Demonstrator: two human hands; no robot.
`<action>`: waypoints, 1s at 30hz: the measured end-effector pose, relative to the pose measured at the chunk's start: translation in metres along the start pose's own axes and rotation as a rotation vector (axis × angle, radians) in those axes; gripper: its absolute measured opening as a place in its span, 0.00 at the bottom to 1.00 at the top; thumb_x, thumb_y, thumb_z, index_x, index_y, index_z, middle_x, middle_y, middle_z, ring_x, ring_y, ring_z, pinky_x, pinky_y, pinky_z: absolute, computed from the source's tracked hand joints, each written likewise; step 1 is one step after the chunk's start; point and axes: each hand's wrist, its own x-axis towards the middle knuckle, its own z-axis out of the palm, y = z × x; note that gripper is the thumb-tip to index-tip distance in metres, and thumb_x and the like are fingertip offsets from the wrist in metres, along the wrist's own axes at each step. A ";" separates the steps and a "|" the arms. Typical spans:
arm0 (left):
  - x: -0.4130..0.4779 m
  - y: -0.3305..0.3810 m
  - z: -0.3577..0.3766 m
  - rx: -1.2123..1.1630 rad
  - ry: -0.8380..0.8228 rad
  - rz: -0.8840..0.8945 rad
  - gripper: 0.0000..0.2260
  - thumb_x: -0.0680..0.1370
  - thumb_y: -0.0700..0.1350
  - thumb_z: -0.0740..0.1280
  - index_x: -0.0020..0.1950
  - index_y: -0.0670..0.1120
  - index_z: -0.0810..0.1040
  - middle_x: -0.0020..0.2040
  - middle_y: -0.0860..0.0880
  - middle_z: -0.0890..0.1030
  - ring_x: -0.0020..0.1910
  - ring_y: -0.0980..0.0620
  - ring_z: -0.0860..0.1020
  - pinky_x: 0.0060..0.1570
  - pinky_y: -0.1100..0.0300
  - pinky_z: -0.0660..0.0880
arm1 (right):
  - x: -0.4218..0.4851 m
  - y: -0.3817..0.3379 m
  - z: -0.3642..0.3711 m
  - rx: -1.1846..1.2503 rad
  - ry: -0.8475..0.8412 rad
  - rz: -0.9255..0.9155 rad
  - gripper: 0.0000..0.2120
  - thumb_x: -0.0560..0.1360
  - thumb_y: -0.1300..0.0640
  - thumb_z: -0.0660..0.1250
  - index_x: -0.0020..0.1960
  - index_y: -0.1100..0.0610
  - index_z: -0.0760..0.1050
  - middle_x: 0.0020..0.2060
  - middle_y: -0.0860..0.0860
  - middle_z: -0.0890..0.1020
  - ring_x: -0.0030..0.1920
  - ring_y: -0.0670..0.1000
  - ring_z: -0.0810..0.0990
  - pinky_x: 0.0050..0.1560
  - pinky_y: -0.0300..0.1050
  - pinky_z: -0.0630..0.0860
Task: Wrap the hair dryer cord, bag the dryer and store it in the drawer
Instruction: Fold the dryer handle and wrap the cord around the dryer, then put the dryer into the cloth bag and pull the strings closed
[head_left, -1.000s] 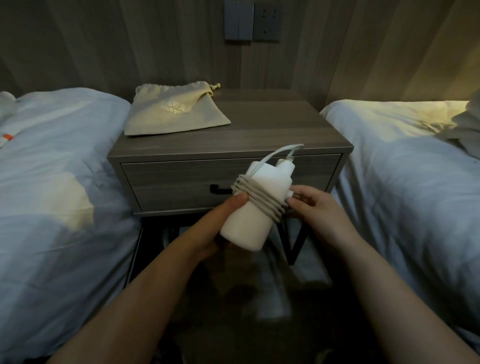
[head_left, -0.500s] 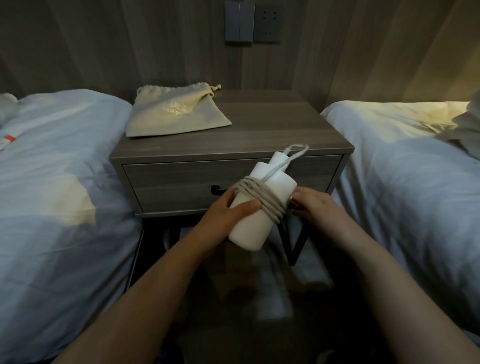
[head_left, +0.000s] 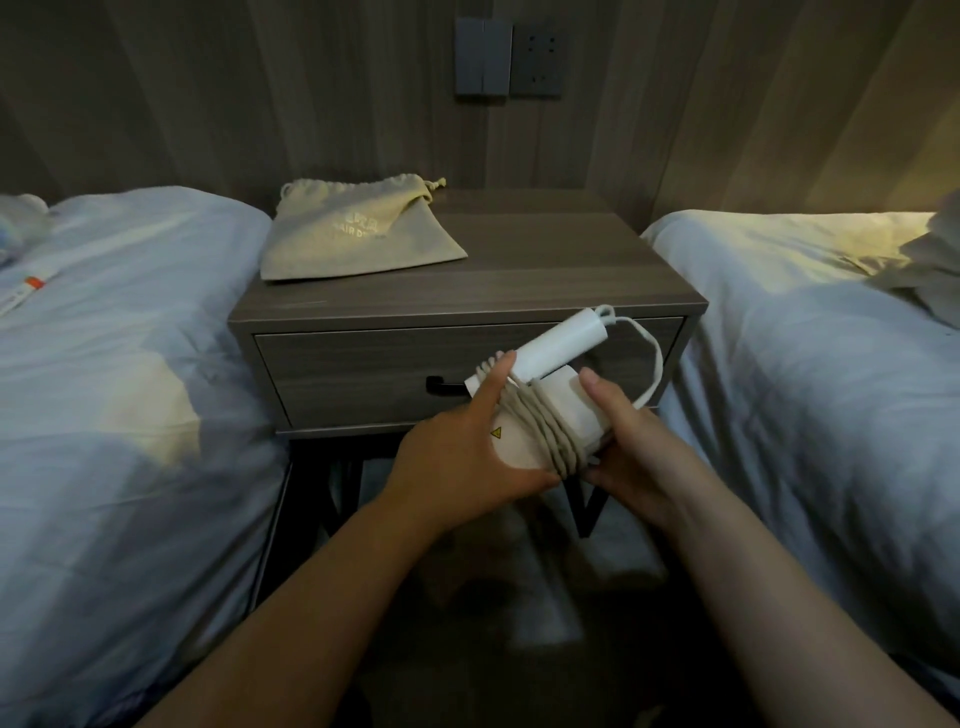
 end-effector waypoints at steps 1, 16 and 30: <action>-0.001 0.000 -0.001 0.031 0.013 0.028 0.49 0.64 0.67 0.69 0.71 0.67 0.37 0.57 0.51 0.79 0.49 0.53 0.78 0.49 0.58 0.76 | -0.003 -0.002 -0.001 0.002 -0.013 0.008 0.11 0.74 0.47 0.63 0.51 0.51 0.78 0.41 0.51 0.87 0.42 0.49 0.85 0.41 0.47 0.79; 0.024 0.017 -0.037 0.205 0.108 0.241 0.52 0.63 0.66 0.71 0.73 0.62 0.38 0.58 0.47 0.78 0.51 0.48 0.78 0.50 0.56 0.75 | -0.006 -0.049 0.016 -0.125 0.130 -0.062 0.14 0.73 0.55 0.67 0.59 0.54 0.76 0.49 0.56 0.83 0.48 0.54 0.82 0.41 0.51 0.80; 0.151 -0.033 -0.095 -0.058 0.300 -0.052 0.35 0.74 0.52 0.67 0.76 0.51 0.54 0.72 0.48 0.66 0.69 0.49 0.64 0.65 0.58 0.62 | 0.131 -0.125 0.028 0.157 0.253 -0.095 0.15 0.73 0.53 0.66 0.58 0.56 0.73 0.50 0.57 0.81 0.49 0.57 0.82 0.40 0.56 0.82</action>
